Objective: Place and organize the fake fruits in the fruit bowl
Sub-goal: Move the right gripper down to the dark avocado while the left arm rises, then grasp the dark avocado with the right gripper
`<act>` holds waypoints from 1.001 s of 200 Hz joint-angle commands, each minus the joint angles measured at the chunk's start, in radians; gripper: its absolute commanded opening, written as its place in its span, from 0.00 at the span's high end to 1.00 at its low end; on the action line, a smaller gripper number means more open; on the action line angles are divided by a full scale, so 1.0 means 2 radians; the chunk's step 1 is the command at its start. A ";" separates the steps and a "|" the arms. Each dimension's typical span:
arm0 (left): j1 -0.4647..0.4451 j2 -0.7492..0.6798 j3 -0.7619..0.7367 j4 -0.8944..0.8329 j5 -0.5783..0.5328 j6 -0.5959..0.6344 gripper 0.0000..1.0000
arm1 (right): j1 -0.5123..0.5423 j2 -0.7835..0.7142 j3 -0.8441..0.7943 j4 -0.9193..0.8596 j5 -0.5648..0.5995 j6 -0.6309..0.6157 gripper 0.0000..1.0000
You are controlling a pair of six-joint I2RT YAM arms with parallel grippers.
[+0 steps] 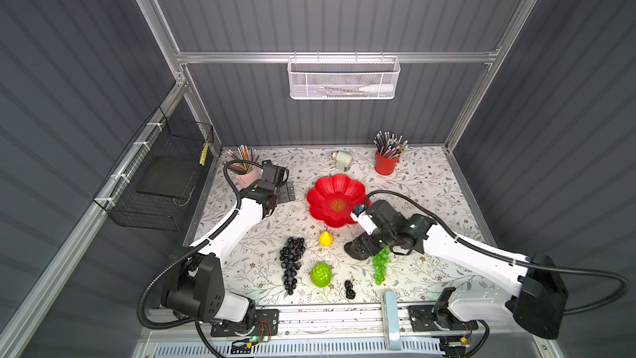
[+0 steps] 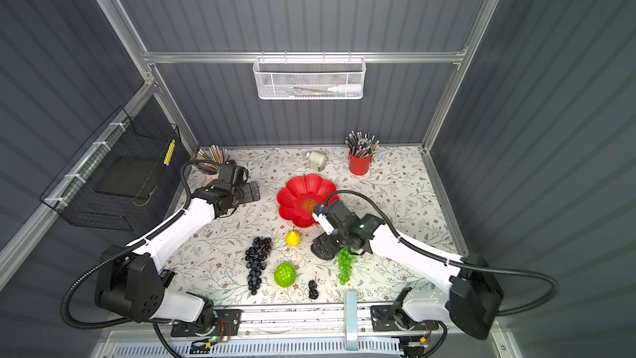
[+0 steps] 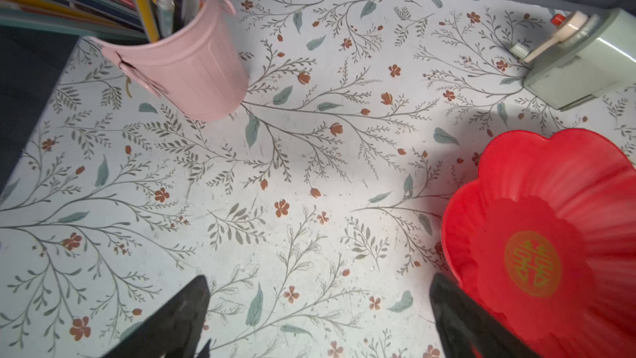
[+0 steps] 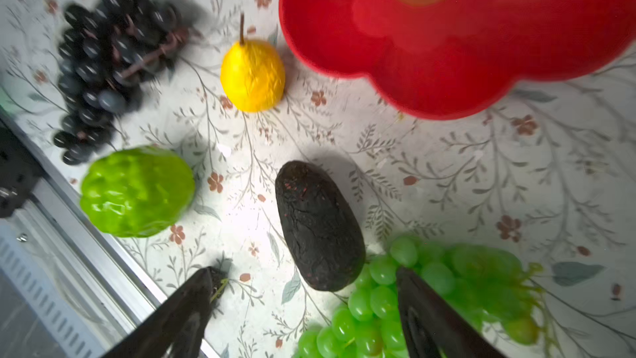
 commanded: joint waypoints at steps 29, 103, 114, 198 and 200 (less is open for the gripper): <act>-0.007 0.005 0.027 -0.029 0.026 -0.020 0.00 | 0.005 0.064 0.014 0.005 0.002 -0.035 0.15; -0.007 0.027 0.037 -0.030 0.035 -0.020 0.00 | 0.006 0.137 0.037 0.029 -0.011 -0.042 0.25; -0.007 0.029 0.038 -0.030 0.035 -0.018 0.00 | 0.006 0.142 0.037 0.029 -0.011 -0.040 0.26; -0.007 0.026 0.035 -0.031 0.027 -0.017 0.00 | 0.010 0.141 0.037 0.022 -0.005 -0.026 0.50; -0.007 0.026 0.035 -0.031 0.027 -0.016 0.00 | 0.010 0.140 0.038 0.021 -0.006 -0.026 0.51</act>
